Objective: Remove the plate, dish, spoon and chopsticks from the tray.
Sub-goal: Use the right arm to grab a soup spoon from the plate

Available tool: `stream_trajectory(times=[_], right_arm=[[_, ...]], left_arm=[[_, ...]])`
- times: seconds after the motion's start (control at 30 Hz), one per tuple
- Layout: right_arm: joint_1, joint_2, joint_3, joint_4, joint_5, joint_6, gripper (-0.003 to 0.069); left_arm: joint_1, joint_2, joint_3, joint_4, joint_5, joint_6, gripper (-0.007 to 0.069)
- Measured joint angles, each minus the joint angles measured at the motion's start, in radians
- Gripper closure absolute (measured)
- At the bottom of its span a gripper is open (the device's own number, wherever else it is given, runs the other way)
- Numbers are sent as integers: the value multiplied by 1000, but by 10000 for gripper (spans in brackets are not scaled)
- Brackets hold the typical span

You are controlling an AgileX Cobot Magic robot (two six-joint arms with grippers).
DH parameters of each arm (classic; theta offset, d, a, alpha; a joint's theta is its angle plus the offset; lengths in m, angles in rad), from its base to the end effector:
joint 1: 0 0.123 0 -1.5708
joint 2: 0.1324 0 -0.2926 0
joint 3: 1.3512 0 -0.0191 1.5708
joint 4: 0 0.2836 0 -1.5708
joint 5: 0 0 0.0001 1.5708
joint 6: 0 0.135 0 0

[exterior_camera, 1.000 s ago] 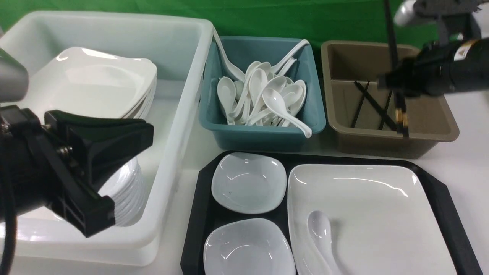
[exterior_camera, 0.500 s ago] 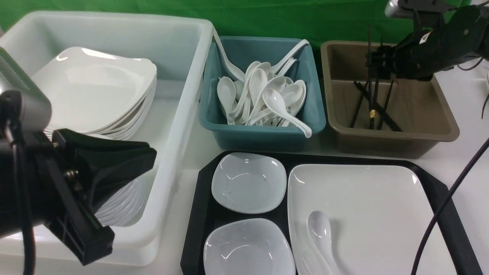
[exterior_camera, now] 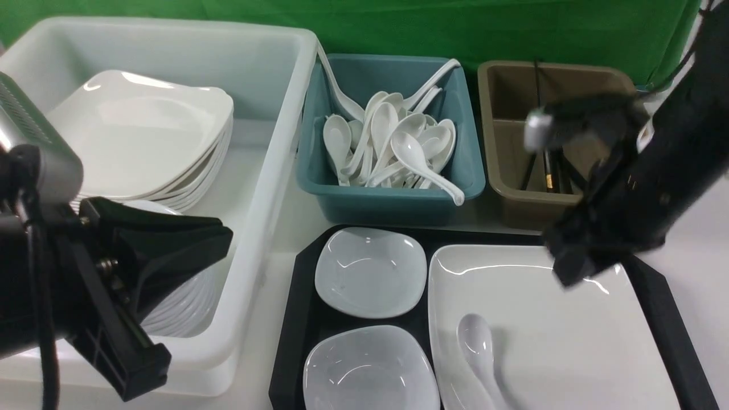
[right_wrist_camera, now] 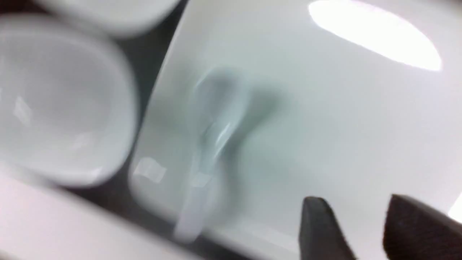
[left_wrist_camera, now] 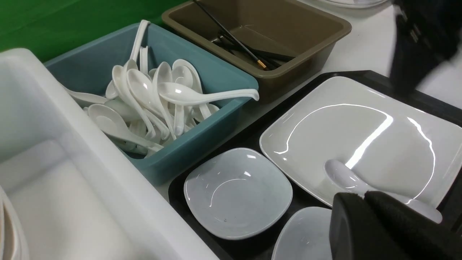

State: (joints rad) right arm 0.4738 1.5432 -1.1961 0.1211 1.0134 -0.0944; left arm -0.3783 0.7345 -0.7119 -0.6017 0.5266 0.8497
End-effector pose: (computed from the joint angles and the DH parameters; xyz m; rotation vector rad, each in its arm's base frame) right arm 0.3045 0.1717 0.2313 -0.7349 2.7652 0.2388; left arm 0.1832 -0.1142 0.3351 0.8377 1.7612 -0.3239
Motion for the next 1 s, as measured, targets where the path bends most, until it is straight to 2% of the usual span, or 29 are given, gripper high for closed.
stream_trajectory(times=[0.03,0.13,0.23,0.43,0.73,0.9,0.97,1.0], right_arm=[[17,-2,10,0,-4,4,313],[115,-14,135,1,-73,67,234],[216,-12,242,0,-262,145,198],[237,40,275,-1,-369,228,200],[237,142,275,-3,-449,244,201],[237,144,275,-4,-452,243,259],[237,144,275,-4,-452,236,345],[237,144,275,-4,-452,235,362]], left_arm=[[0,0,0,0,0,0,607],[0,0,0,0,1,0,607],[0,0,0,0,2,0,607],[0,0,0,0,12,0,607],[0,0,0,0,25,0,607],[0,0,0,0,26,0,607],[0,0,0,0,26,0,607],[0,0,0,0,26,0,607]])
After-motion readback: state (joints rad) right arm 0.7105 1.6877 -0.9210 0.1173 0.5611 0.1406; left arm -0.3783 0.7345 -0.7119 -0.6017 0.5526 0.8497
